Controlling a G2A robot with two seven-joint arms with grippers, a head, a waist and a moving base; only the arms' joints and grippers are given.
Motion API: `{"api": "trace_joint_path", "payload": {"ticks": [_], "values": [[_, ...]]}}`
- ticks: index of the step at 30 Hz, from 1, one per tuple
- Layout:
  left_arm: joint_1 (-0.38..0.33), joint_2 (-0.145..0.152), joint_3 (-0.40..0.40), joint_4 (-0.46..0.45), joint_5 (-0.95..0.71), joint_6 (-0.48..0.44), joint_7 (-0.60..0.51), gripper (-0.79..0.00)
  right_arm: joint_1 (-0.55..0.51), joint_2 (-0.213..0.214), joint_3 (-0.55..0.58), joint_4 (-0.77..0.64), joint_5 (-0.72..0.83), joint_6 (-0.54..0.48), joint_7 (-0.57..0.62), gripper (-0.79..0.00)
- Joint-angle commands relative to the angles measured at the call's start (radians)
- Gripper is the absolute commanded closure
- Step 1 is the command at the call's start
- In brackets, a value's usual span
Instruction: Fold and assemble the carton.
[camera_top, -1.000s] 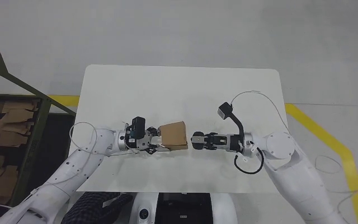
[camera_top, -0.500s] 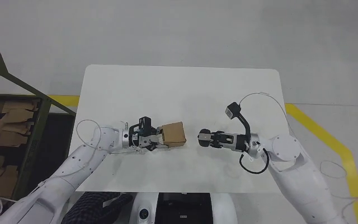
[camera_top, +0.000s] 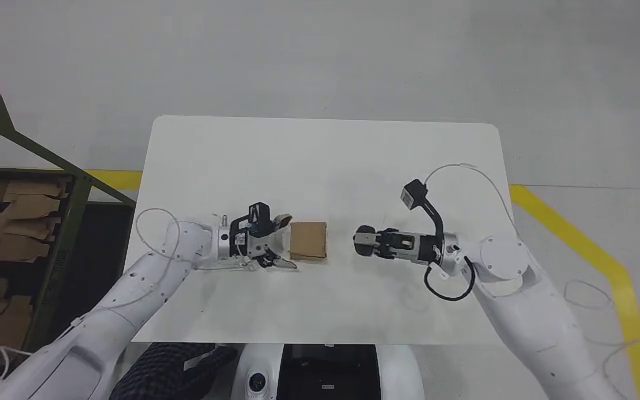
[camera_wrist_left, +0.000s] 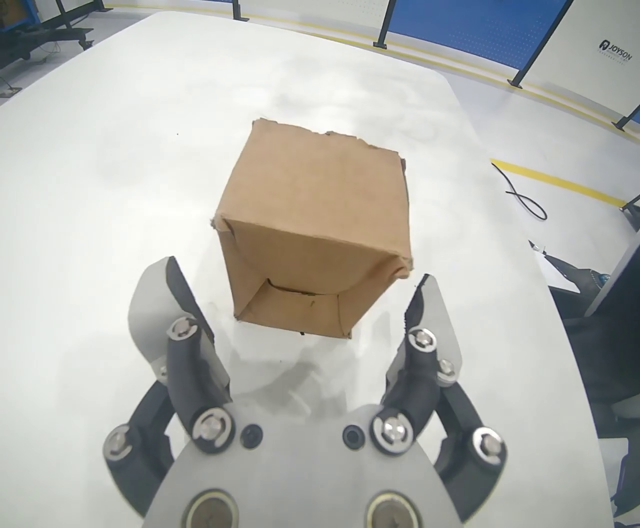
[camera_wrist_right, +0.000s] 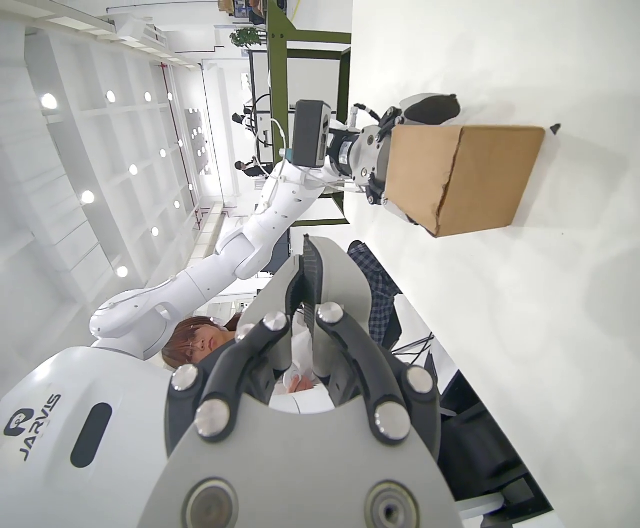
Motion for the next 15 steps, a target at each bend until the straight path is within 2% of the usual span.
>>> {"api": "trace_joint_path", "payload": {"ticks": [1,4,5,6,8,11,15], "values": [[0.008,0.006,-0.012,-0.005,0.003,-0.007,0.033,-0.785,0.014,-0.003,-0.006,0.024,0.008,-0.009,-0.003,-0.003],[0.028,0.021,-0.047,-0.023,0.008,-0.003,0.109,-0.785,0.042,-0.006,-0.025,0.056,-0.022,-0.024,0.021,-0.012],[0.038,0.027,-0.063,-0.031,0.010,0.000,0.139,-0.785,0.054,-0.006,-0.034,0.063,-0.035,-0.028,0.044,-0.074],[0.049,0.034,-0.079,-0.039,0.011,0.001,0.170,-0.785,0.064,-0.008,-0.038,0.076,-0.028,-0.037,0.048,-0.102],[0.070,0.047,-0.114,-0.052,0.014,-0.001,0.214,-0.785,0.084,-0.012,-0.041,0.105,-0.028,-0.054,0.037,-0.095],[0.095,0.066,-0.169,-0.066,-0.002,-0.008,0.250,-0.785,0.108,-0.018,-0.035,0.158,-0.001,-0.115,0.007,-0.015],[0.114,0.084,-0.250,-0.074,-0.056,0.002,0.239,-0.785,0.135,-0.022,-0.015,0.227,0.003,-0.204,-0.051,-0.055]]}}
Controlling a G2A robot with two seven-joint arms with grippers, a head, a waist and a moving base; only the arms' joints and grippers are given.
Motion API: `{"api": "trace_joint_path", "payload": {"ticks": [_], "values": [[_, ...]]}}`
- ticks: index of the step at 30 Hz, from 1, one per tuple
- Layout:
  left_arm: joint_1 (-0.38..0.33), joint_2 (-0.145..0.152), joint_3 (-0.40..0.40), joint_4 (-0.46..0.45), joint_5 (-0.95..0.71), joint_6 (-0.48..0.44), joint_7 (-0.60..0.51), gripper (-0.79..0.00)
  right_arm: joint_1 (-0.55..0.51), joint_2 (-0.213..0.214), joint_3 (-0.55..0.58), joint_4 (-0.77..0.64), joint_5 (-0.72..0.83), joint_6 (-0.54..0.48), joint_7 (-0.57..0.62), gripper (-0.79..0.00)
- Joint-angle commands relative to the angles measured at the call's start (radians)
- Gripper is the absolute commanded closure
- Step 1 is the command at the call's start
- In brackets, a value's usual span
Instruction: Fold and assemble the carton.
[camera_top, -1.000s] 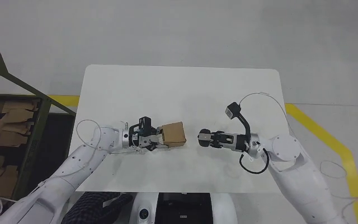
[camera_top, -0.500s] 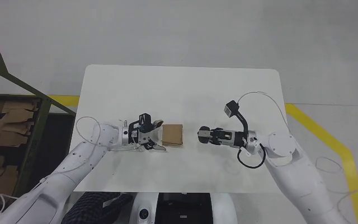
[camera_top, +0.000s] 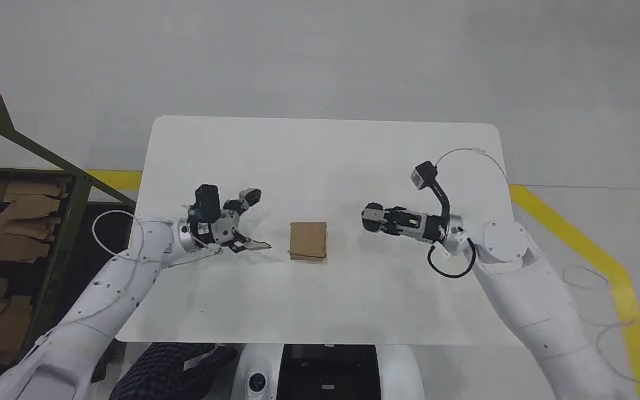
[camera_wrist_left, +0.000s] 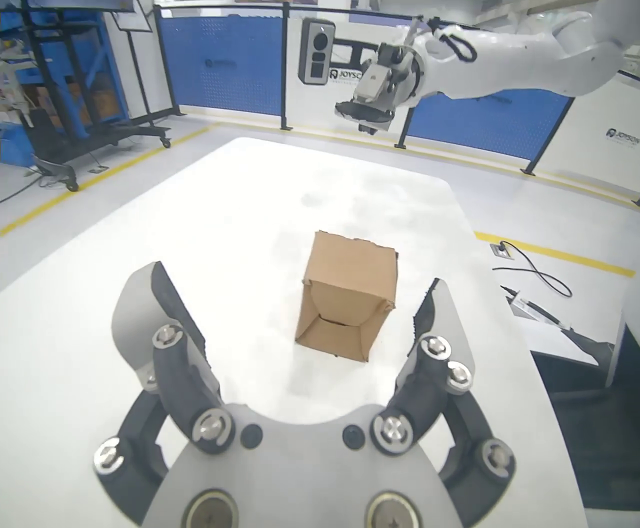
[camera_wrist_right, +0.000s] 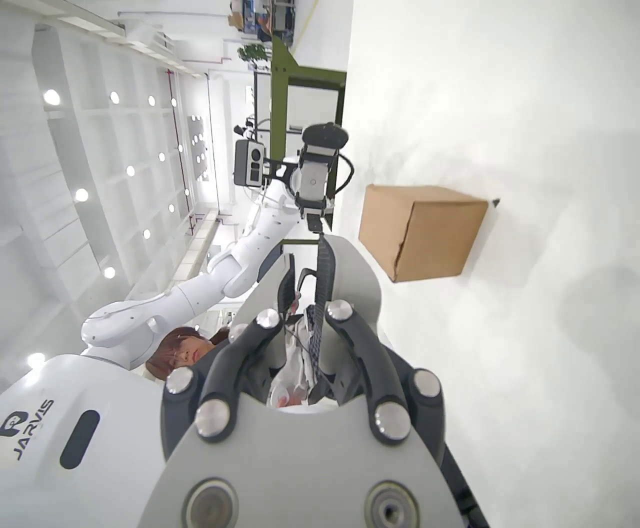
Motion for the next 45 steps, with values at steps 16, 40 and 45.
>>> {"api": "trace_joint_path", "payload": {"ticks": [16,40,45], "values": [[0.009,0.021,-0.222,0.040,-0.445,0.036,-0.353,-0.785,-0.059,0.037,0.234,0.036,-0.470,-0.090,-0.487,-0.785],[0.062,0.025,-0.316,-0.003,-0.690,0.053,-0.634,-0.784,-0.205,0.029,0.278,-0.166,-0.946,0.120,-0.928,-0.785],[0.062,0.025,-0.316,-0.003,-0.690,0.052,-0.634,-0.784,-0.205,0.029,0.278,-0.166,-0.946,0.120,-0.928,-0.785]]}}
